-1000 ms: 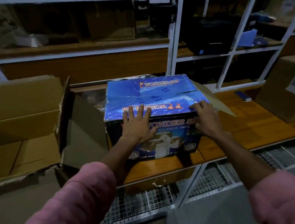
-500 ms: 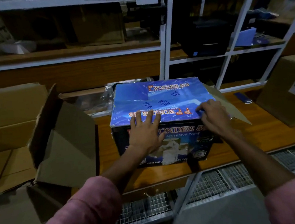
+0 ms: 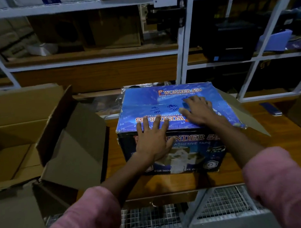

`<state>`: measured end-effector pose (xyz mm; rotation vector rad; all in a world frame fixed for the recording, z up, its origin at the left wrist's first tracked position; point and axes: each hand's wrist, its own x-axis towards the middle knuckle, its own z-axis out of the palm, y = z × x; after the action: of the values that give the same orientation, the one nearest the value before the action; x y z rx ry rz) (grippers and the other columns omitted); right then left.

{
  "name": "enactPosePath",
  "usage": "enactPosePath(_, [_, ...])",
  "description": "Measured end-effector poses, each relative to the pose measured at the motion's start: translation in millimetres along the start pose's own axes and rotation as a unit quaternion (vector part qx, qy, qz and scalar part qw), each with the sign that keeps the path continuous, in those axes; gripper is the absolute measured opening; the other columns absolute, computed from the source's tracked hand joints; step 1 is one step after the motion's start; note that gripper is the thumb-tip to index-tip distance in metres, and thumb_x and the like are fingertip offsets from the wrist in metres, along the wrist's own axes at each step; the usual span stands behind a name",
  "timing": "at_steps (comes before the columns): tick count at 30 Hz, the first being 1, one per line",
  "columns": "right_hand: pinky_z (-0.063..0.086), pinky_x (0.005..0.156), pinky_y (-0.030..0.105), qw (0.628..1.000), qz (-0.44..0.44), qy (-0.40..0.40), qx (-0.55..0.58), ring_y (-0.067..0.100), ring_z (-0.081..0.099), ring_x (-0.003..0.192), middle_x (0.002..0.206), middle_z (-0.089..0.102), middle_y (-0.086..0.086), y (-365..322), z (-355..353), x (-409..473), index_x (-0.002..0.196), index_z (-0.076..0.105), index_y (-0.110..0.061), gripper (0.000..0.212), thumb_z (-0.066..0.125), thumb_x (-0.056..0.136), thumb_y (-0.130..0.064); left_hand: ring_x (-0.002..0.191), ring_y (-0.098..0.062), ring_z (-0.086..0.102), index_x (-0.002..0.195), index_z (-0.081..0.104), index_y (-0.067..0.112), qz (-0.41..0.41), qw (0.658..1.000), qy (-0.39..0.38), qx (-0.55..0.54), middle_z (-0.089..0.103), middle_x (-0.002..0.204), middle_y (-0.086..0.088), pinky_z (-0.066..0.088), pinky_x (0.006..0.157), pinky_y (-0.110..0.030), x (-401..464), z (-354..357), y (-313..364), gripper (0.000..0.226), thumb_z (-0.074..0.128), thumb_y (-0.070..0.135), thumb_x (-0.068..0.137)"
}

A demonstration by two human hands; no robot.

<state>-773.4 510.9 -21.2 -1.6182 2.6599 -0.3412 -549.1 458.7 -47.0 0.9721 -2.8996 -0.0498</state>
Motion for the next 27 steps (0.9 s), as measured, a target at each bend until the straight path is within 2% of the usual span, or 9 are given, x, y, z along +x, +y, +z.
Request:
enactPosePath(4, [0.016,0.113,0.062,0.998,0.018,-0.061,-0.012,0.037,0.036,0.140,0.145,0.050,0.017,-13.1,-16.8,24.1,0.139,0.053,-0.021,0.066,0.028,0.099,-0.068,0.153,-0.039,-0.003,0.159,0.017,0.021,-0.013,0.999,0.002,-0.035,0.003,0.169,-0.008,0.004,0.120,-0.065,10.5,-27.2,-6.2,0.074,0.031,0.064,0.100])
enactPosePath(8, [0.042,0.095,0.053,0.995,0.002,0.097,0.016,0.034,0.061,0.100,0.103,0.068,0.013,-25.2,-66.5,13.7,0.102,0.068,-0.013,0.056,0.034,0.102,-0.058,0.154,-0.037,-0.001,0.159,0.017,0.018,-0.021,0.997,0.080,0.004,0.008,0.168,-0.009,0.000,0.118,-0.066,29.0,-74.1,-8.2,0.076,0.028,0.064,0.100])
enactPosePath(10, [0.049,0.082,0.044,0.990,-0.021,0.140,0.028,0.030,0.062,0.086,0.093,0.069,0.011,-27.8,-95.7,1.9,0.095,0.069,-0.012,0.046,0.042,0.103,-0.049,0.151,-0.035,0.017,0.153,0.031,0.019,-0.023,0.991,0.122,0.047,0.031,0.161,-0.009,0.000,0.114,-0.071,35.2,-102.3,-1.6,0.073,0.022,0.066,0.099])
enactPosePath(12, [0.045,0.070,0.035,0.988,-0.046,0.138,0.055,0.022,0.060,0.079,0.089,0.067,0.007,-31.4,-123.4,-12.6,0.093,0.070,-0.014,0.036,0.049,0.102,-0.043,0.128,-0.031,0.052,0.126,0.055,0.018,0.002,0.982,0.173,0.077,0.062,0.125,-0.009,0.017,0.112,-0.066,33.7,-131.3,10.0,0.062,0.018,0.062,0.101])
enactPosePath(14, [0.043,0.065,0.030,0.993,-0.045,0.074,0.078,0.016,0.060,0.076,0.087,0.066,0.002,-36.1,-147.7,-27.1,0.092,0.070,-0.015,0.028,0.054,0.101,-0.037,0.083,-0.022,0.061,0.089,0.056,0.020,0.037,0.979,0.195,0.042,0.059,0.080,-0.001,0.043,0.088,-0.044,28.3,-155.9,22.0,0.051,0.022,0.053,0.105])
enactPosePath(16, [0.053,0.064,0.032,0.989,-0.011,-0.060,0.137,0.019,0.069,0.073,0.084,0.073,0.005,-40.9,-164.2,-41.9,0.097,0.068,-0.013,0.021,0.056,0.101,-0.029,0.063,-0.016,0.052,0.072,0.049,0.019,0.046,0.985,0.164,-0.017,0.050,0.068,0.002,0.043,0.063,-0.032,26.2,-169.7,31.6,0.047,0.029,0.044,0.107])
enactPosePath(19, [0.061,0.070,0.039,0.961,0.016,-0.218,0.168,0.024,0.076,0.076,0.086,0.078,0.006,-42.7,-164.1,-56.9,0.107,0.063,-0.013,0.015,0.057,0.102,-0.026,0.071,-0.021,0.059,0.069,0.047,0.020,0.059,0.997,0.022,-0.043,0.059,0.078,-0.004,0.052,0.069,-0.035,20.3,-176.1,44.1,0.038,0.042,0.035,0.104])
enactPosePath(23, [0.058,0.088,0.040,0.956,0.000,-0.274,0.104,0.017,0.073,0.093,0.107,0.074,0.001,-37.5,-125.2,-64.6,0.119,0.063,-0.027,0.020,0.061,0.098,-0.029,0.082,-0.021,0.056,0.104,0.064,0.009,0.129,0.972,-0.194,-0.038,0.058,0.097,-0.004,0.043,0.073,-0.031,6.8,-142.0,52.7,0.031,0.046,0.034,0.104])
enactPosePath(27, [0.047,0.091,0.026,0.966,-0.043,-0.248,0.056,0.014,0.060,0.111,0.126,0.064,-0.001,-34.8,-82.3,-81.1,0.133,0.058,-0.023,0.040,0.066,0.094,-0.032,0.104,-0.030,0.060,0.118,0.060,0.012,0.122,0.978,-0.167,0.008,0.064,0.121,-0.013,0.046,0.083,-0.040,1.4,-76.9,46.8,0.033,0.058,0.037,0.096])
